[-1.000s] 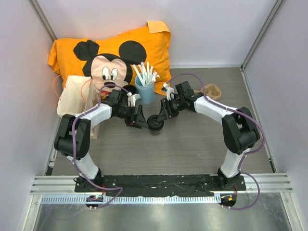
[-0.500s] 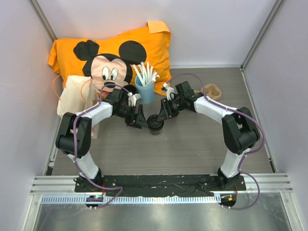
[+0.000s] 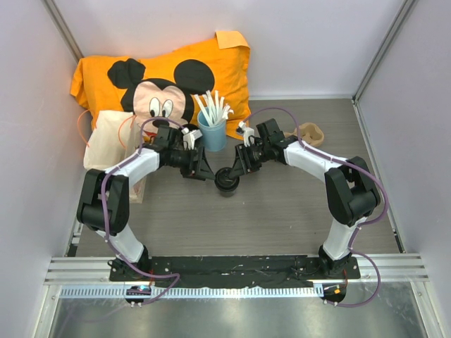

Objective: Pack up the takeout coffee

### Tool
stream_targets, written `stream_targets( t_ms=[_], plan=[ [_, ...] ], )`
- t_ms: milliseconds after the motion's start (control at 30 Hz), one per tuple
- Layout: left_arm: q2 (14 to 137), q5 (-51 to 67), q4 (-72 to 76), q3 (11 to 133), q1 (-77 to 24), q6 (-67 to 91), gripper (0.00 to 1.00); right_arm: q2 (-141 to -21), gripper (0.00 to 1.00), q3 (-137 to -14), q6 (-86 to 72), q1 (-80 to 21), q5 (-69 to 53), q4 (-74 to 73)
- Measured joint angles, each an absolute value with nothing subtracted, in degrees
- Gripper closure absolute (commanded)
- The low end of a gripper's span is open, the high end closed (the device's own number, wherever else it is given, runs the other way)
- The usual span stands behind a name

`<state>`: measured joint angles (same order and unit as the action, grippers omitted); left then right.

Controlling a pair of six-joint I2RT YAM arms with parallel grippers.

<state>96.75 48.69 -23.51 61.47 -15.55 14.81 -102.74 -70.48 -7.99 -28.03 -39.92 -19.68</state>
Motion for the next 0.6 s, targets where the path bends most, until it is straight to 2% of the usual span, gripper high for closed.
stream_targets(
  t_ms=[600],
  plan=[
    [97.49, 46.74, -20.05, 62.70, -19.09, 20.86, 0.27, -101.60, 0.79, -68.69, -11.97, -28.67, -37.98, -16.93]
  ],
)
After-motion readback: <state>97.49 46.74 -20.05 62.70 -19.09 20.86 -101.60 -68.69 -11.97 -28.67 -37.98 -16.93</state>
